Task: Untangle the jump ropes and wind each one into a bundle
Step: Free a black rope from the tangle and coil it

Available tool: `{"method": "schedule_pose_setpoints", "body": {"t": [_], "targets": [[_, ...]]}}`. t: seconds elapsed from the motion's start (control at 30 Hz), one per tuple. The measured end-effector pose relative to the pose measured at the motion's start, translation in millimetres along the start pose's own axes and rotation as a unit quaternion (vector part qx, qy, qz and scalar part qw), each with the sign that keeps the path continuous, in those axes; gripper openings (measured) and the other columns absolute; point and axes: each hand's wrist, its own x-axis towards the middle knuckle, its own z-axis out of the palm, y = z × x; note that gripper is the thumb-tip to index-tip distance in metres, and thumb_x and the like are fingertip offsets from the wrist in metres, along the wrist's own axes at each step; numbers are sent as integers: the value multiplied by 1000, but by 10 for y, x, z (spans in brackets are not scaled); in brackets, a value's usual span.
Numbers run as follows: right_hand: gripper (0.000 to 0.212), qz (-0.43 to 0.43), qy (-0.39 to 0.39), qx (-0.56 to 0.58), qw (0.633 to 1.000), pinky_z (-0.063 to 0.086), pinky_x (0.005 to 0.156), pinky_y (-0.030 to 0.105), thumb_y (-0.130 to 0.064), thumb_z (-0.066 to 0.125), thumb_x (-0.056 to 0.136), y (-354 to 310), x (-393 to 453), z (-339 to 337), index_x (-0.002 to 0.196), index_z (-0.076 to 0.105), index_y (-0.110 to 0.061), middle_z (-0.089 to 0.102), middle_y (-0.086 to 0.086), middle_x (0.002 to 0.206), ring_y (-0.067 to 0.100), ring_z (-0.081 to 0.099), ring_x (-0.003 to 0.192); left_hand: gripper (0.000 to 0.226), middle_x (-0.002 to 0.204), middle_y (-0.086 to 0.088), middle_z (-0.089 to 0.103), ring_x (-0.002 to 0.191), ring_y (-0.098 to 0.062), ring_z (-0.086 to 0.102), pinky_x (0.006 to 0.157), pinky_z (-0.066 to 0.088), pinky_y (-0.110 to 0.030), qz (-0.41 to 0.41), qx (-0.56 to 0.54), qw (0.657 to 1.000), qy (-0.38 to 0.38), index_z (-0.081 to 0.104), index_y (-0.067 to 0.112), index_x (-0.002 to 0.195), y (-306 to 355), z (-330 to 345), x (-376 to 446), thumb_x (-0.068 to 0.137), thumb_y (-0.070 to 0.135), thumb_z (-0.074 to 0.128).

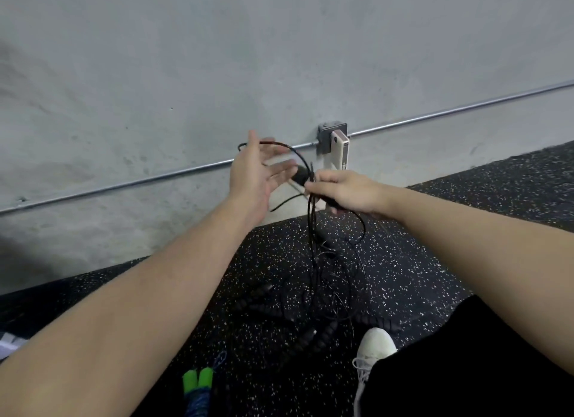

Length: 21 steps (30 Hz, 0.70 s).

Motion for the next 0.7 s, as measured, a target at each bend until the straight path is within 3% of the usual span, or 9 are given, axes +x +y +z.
{"method": "schedule_pose_setpoints", "body": {"t": [0.1,0.17,0.3,0.37,0.4,0.47,0.53,0.6,0.7], "targets": [[19,-17,73,186,980,34,48,24,-28,51,104,-55,33,-104,90,58,-17,56,2,77,12,47,49,50,60,1,44,52,-14,42,51,38,-23,83,162,983,36,45,16,71,-261,-211,-153,109,47,32],[19,-45,105,283,952,30,46,24,-25,50,104,-126,19,-189,89,56,-16,55,5,78,12,43,46,47,60,2,41,53,-13,39,53,35,-23,73,264,962,-7,44,16,69,-474,-321,-201,109,38,37],[18,-80,136,401,902,26,49,24,-24,49,103,-280,-13,-289,87,51,-17,52,6,76,13,38,47,8,96,5,66,71,-8,58,66,48,-21,-47,433,883,-177,60,27,111,-808,-317,-160,104,29,56],[18,-91,127,426,891,25,52,25,-24,50,102,-318,-47,-285,85,51,-18,50,4,76,14,37,49,27,118,6,66,98,-11,66,94,52,-28,-68,429,873,-221,57,30,125,-958,-242,-140,101,19,62],[17,-98,115,439,886,25,53,26,-25,51,102,-345,-73,-276,86,51,-18,49,4,76,15,35,50,31,125,5,64,112,-14,64,104,47,-28,-67,424,874,-230,56,29,128,-1021,-211,-146,101,15,61],[16,-116,89,473,869,26,55,26,-26,51,102,-421,-112,-278,88,52,-18,50,5,75,15,34,51,24,121,7,68,110,-12,64,96,46,-19,-48,444,862,-238,63,25,127,-1055,-161,-179,105,19,56],[16,-121,88,498,854,25,55,25,-30,50,103,-473,-109,-319,92,55,-19,51,4,75,14,33,52,20,102,11,74,94,-11,67,83,50,-17,-54,432,876,-209,71,24,109,-1044,-152,-180,107,25,52],[18,-101,113,494,856,25,52,24,-37,49,103,-450,-58,-364,101,58,-21,53,4,78,13,34,53,21,88,9,75,84,-14,67,85,54,-24,-100,351,918,-157,73,19,106,-1004,-136,-114,107,23,52],[31,-50,131,377,916,29,47,25,-48,51,101,-239,-29,-375,108,57,-18,52,5,84,12,39,53,21,81,6,76,68,-14,68,74,60,-29,-54,315,943,-94,71,16,112,-837,-90,23,106,26,53]]}}
